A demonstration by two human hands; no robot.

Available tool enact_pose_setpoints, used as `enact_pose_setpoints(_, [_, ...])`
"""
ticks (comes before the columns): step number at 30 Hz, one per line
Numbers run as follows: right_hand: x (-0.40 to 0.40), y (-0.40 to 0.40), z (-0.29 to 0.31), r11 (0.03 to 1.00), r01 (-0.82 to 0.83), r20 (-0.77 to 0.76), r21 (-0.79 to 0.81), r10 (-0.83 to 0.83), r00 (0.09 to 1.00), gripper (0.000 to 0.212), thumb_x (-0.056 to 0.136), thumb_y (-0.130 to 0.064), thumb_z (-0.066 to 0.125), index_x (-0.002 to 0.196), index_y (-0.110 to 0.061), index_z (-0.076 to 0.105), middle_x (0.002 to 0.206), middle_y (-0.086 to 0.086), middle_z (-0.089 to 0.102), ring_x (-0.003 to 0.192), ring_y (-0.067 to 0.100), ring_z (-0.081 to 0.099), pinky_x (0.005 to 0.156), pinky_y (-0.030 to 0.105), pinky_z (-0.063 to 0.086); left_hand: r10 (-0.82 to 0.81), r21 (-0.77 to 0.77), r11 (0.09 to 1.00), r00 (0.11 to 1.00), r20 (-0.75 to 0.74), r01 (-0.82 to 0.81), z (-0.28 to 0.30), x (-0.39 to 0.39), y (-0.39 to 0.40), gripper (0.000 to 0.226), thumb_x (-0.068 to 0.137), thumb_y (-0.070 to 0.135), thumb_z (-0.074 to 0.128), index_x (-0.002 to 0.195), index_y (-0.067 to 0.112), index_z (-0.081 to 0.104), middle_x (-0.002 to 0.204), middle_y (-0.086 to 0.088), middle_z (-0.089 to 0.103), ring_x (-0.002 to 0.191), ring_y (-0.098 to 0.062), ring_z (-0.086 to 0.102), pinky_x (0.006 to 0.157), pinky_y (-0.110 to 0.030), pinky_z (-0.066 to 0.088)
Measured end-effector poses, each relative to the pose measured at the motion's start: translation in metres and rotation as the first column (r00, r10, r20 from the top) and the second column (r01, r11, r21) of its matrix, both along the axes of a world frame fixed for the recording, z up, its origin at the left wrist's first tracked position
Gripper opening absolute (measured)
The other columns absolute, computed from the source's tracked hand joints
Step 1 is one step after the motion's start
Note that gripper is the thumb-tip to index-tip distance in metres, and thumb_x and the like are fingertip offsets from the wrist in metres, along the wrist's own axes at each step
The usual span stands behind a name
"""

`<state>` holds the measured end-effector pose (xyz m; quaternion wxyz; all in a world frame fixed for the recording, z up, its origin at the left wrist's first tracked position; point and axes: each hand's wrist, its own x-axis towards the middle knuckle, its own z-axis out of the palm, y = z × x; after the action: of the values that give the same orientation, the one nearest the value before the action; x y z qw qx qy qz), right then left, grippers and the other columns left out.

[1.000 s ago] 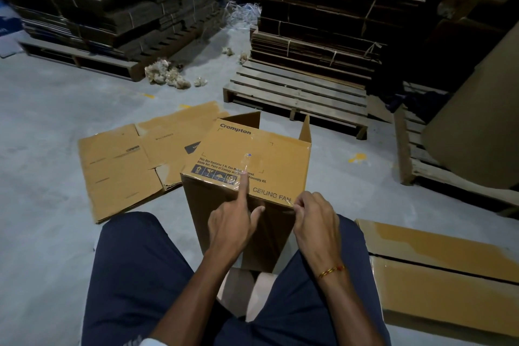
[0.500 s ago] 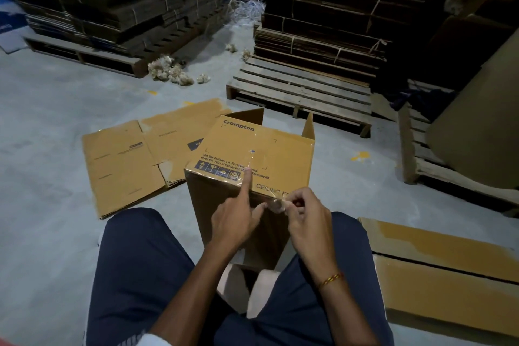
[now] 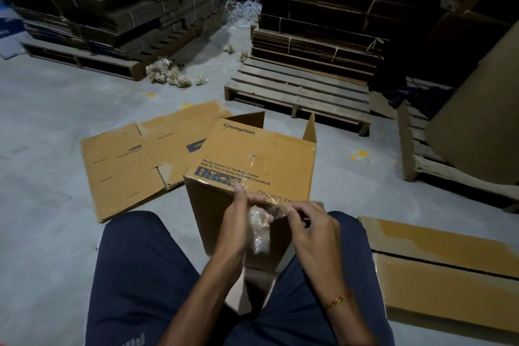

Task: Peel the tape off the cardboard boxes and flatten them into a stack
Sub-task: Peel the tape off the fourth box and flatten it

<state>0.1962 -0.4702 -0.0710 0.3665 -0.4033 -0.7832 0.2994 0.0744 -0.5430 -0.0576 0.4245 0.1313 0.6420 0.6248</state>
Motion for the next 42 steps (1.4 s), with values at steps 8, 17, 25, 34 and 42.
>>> enact_pose_setpoints(8, [0.001,-0.018,-0.004,0.891,-0.347,-0.042,-0.294,0.351,0.935,0.053,0.096,-0.044,0.064,0.144,-0.034,0.044,0.137,-0.021,0.045,0.126,-0.009,0.046,0.098,0.008,0.04,-0.179,0.267,0.961,0.888,0.423,0.067,0.007,0.013,-0.012,0.067,0.095,0.065,0.033,0.153,0.031,0.036,0.141,-0.006,0.06,0.125,-0.02,0.061,0.106,-0.038,0.048])
enact_pose_setpoints(17, [0.021,0.015,-0.012,0.77,-0.468,-0.168,-0.433,0.441,0.882,0.031,0.094,-0.011,0.07,0.121,-0.026,0.069,0.126,-0.011,0.053,0.122,0.003,0.051,0.091,0.011,0.044,-0.165,-0.119,0.985,0.863,-0.477,0.123,-0.003,-0.024,-0.025,0.031,0.095,0.008,0.064,0.113,0.032,0.069,0.099,0.007,0.076,0.087,-0.004,0.073,0.082,-0.035,0.062])
enact_pose_setpoints(25, [0.025,0.03,-0.013,0.861,-0.407,-0.003,-0.305,0.427,0.904,0.05,0.089,-0.005,0.071,0.116,-0.046,0.071,0.118,-0.016,0.042,0.124,0.008,0.044,0.105,0.021,0.042,0.034,0.064,0.997,0.971,0.238,-0.051,-0.013,-0.011,-0.015,0.018,0.098,0.002,0.058,0.114,0.009,0.064,0.088,-0.017,0.077,0.082,-0.025,0.076,0.068,-0.027,0.062])
enact_pose_setpoints(34, [0.025,0.03,-0.007,0.881,-0.413,-0.051,-0.229,0.413,0.909,0.053,0.091,0.006,0.063,0.12,-0.038,0.071,0.127,-0.023,0.059,0.126,0.001,0.052,0.1,0.01,0.04,-0.031,0.145,0.986,0.777,0.629,-0.078,-0.025,-0.008,-0.007,0.039,0.077,-0.004,0.072,0.114,-0.002,0.061,0.102,-0.028,0.072,0.08,-0.025,0.075,0.063,-0.023,0.062])
enact_pose_setpoints(42, [0.019,0.026,-0.015,0.919,-0.343,0.017,-0.192,0.353,0.936,0.055,0.094,0.003,0.061,0.119,-0.045,0.069,0.133,-0.035,0.055,0.122,-0.007,0.04,0.1,0.02,0.034,0.063,0.069,0.99,0.821,0.567,-0.124,-0.044,-0.002,-0.003,0.016,0.085,-0.006,0.066,0.101,-0.005,0.067,0.114,-0.03,0.069,0.1,-0.031,0.069,0.067,-0.026,0.062])
